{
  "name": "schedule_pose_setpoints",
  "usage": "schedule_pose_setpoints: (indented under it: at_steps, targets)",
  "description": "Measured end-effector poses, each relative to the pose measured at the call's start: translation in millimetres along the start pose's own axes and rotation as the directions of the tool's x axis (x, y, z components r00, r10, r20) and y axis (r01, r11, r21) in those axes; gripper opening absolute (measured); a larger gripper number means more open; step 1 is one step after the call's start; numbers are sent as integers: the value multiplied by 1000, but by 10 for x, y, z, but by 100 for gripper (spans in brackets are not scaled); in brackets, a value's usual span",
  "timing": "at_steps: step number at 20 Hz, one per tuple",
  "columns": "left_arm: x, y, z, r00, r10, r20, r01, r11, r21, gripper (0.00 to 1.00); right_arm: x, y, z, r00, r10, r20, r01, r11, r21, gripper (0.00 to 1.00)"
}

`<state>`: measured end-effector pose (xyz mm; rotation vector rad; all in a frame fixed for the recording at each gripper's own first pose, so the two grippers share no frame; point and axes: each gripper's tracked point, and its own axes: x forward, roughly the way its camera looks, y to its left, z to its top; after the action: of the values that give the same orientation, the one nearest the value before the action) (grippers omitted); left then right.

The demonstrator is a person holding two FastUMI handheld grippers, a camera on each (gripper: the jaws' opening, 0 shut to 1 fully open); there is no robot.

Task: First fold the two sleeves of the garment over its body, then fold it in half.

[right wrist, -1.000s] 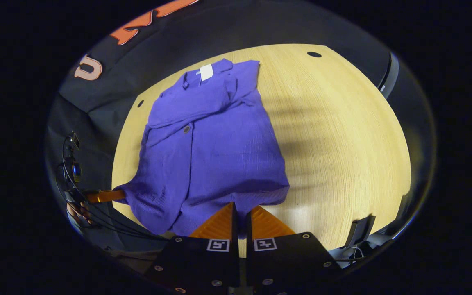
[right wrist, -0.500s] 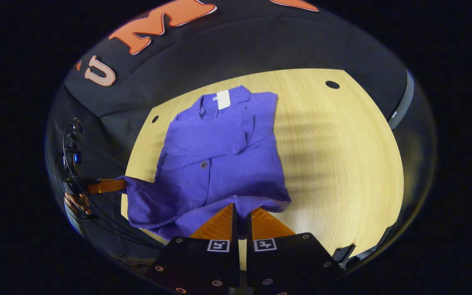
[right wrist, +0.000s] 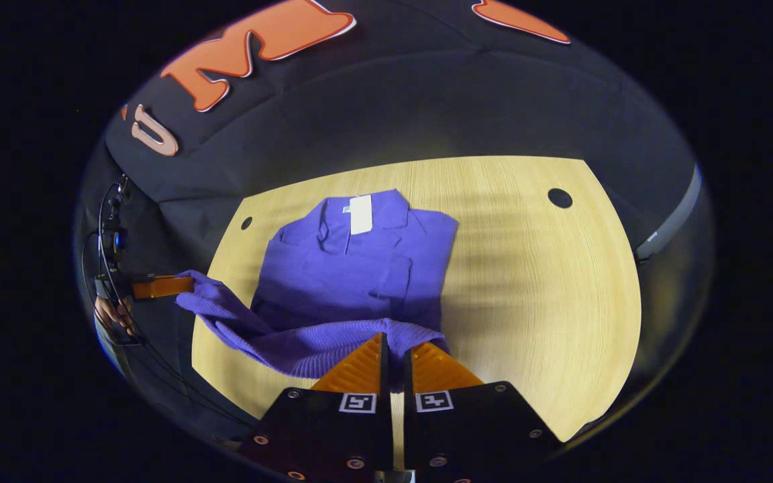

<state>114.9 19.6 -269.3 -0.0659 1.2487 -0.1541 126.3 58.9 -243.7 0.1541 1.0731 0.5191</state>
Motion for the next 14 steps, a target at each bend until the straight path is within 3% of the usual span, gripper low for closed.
schedule_pose_setpoints:
  at_steps: [5, 9, 11, 14]
  targets:
    - [279, 30, 570, 999, 40, 14, -40, 999, -24, 5, 285, -84, 426, 999, 38, -29, -39, 999, -26, 7]
    - [537, 75, 776, 996, 87, -10, -88, 996, -16, 5, 525, -140, 691, 998, 42, -56, -46, 997, -69, 7]
    - [638, 98, 890, 996, 92, -6, -92, 996, -11, 5, 619, -118, 827, 996, 56, -67, -59, 997, -52, 7]
    - [769, 154, 1270, 990, 120, 78, -114, 991, -76, 9, 766, -158, 1247, 998, 61, 26, -62, 997, 37, 12]
